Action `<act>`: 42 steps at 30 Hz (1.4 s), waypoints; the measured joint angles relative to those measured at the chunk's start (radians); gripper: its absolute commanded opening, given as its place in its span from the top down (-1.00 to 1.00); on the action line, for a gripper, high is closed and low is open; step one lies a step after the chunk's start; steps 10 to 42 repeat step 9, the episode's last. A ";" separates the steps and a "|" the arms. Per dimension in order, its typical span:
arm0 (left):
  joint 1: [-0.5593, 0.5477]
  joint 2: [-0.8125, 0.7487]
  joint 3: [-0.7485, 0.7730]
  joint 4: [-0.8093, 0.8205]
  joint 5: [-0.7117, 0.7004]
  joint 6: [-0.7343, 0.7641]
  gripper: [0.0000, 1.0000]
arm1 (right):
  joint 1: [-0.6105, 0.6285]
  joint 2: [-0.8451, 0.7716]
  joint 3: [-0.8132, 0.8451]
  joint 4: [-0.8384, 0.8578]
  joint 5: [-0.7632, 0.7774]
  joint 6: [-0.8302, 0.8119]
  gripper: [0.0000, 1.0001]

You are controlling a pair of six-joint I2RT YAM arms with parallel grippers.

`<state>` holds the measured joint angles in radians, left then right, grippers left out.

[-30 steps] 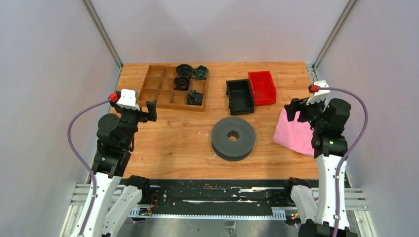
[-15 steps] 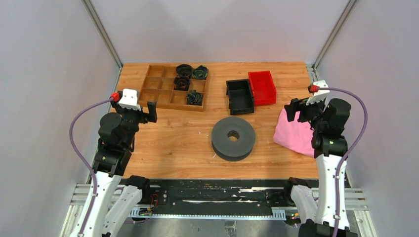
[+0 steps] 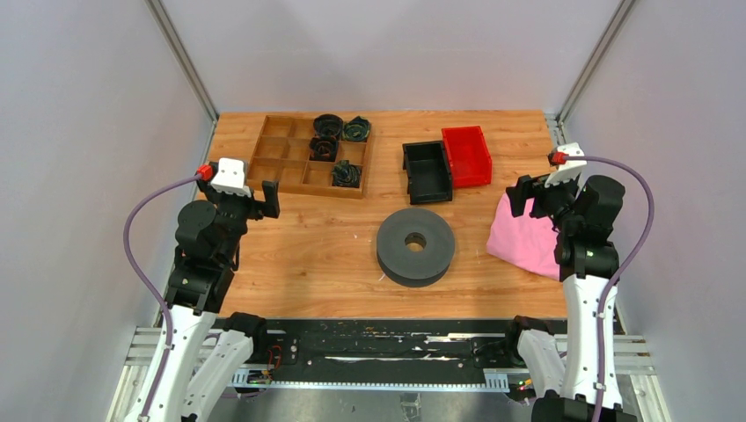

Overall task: Wrap the cables
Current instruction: Reset both arms

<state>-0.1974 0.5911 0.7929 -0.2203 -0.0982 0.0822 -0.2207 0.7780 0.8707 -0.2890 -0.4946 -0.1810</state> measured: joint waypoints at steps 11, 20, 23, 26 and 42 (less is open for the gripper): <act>0.000 0.000 0.000 0.000 -0.003 0.000 -1.00 | 0.000 0.000 0.000 0.000 0.000 0.000 -0.60; 0.000 0.000 0.000 0.000 -0.003 0.000 -1.00 | 0.000 0.000 0.000 0.000 0.000 0.000 -0.60; 0.000 0.000 0.000 0.000 -0.003 0.000 -1.00 | 0.000 0.000 0.000 0.000 0.000 0.000 -0.60; 0.000 0.000 0.000 0.000 -0.003 0.000 -1.00 | 0.000 0.000 0.000 0.000 0.000 0.000 -0.60; 0.000 0.000 0.000 0.000 -0.003 0.000 -1.00 | 0.000 0.000 0.000 0.000 0.000 0.000 -0.60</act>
